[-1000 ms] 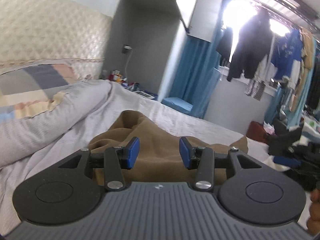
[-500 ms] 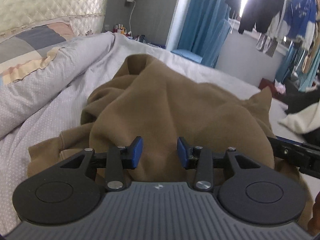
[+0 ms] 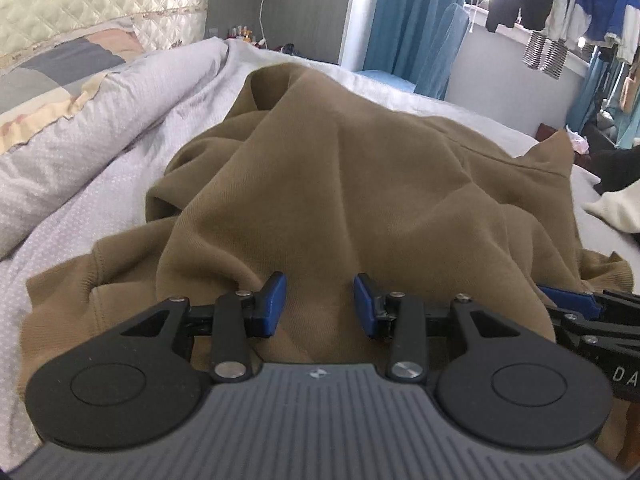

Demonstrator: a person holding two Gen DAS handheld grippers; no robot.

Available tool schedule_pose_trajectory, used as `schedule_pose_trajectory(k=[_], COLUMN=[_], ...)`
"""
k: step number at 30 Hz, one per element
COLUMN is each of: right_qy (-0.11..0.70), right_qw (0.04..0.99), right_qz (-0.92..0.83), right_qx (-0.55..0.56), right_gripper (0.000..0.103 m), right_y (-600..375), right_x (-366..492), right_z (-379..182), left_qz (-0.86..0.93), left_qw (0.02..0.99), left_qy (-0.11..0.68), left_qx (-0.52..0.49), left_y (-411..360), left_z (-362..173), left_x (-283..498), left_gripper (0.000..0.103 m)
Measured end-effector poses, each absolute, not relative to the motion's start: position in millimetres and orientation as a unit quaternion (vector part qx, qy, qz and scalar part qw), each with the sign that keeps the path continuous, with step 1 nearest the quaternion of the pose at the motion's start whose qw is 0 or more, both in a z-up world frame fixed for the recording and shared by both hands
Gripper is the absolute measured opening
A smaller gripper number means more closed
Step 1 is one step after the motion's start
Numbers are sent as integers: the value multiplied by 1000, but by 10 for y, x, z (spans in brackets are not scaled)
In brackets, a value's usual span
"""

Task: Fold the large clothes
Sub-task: 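Press the folded hoodie flat with both open grippers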

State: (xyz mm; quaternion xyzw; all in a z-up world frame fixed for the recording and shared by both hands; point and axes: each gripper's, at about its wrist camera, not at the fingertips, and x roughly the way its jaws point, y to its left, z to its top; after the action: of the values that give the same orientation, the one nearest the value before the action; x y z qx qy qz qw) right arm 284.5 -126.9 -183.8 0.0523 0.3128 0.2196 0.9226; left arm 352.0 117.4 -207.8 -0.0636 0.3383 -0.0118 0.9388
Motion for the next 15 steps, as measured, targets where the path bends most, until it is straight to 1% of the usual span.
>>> schedule_pose_trajectory(k=[4,8,12,15], right_qy=[302,292,287,293], right_qw=[929,935,937,934], right_qz=[210,198,199,198], right_qx=[47,39,32,53], right_gripper=[45,46,47,49], right_y=[-1197,-1135,-1175,-1208], right_x=[2874,2845,2751,2721], right_z=[-1873,-1876,-1786,-1681], left_qz=[-7,-8,-18,-21], left_qw=[937,936,943,950], left_qy=[345,344,324,301], left_qx=[-61,-72,-68,-76], left_y=[1162,1212,1180,1182], left_z=[-2137,-2079,-1966,-1843], left_x=[3618,3587,3397,3226], left_gripper=[44,44,44,44])
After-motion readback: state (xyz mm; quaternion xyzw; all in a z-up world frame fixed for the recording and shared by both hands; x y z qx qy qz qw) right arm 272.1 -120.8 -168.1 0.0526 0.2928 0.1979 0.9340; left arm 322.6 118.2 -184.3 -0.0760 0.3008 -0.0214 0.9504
